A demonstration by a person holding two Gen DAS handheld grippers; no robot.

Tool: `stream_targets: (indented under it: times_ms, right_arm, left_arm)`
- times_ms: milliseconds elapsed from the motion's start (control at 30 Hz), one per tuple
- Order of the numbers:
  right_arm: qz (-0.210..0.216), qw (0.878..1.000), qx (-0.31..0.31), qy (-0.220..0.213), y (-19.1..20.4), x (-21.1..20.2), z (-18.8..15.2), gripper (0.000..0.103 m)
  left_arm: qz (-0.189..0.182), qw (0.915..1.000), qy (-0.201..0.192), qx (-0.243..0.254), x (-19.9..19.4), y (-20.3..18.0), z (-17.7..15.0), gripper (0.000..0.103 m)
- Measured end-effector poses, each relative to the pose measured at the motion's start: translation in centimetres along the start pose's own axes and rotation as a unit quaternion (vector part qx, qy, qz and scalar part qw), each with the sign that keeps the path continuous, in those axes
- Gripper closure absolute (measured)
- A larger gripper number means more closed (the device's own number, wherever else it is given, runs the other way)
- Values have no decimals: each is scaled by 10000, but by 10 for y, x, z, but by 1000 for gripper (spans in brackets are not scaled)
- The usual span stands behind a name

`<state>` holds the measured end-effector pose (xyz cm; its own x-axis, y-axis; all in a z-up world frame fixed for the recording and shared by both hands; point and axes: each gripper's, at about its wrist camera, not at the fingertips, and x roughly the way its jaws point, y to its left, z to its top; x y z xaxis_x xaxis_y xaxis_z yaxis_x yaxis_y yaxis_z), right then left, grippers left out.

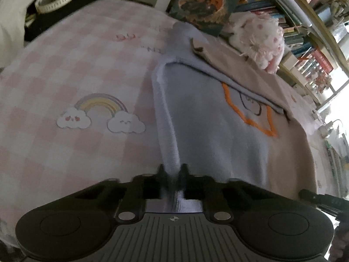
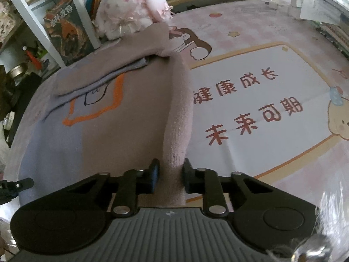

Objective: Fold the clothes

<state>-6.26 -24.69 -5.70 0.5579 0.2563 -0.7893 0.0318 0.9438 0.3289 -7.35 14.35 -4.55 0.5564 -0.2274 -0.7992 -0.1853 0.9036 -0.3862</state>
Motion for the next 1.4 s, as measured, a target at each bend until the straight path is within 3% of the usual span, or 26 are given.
stream_targets:
  times_ms: [233,700,1067,1400]
  right_arm:
    - [22,10000,-32,-69,-3,-4,-4,94]
    - [266,9991,330,-96,-31,-47,-16,94]
    - [416,9985,338,66,-55,-80,-49,94]
    - [547,9973,426,244,-75,-96,-73,94]
  left_arm:
    - [-5,10000,26,-75,-3,-2,-3,99]
    - [-469,9978,-104,-453,-38,-9,-33,99]
    - [-436,9964,-53,-724,-58,-13,-82,99]
    - [-440,9949,-55,-901,-69,-15,-106,99]
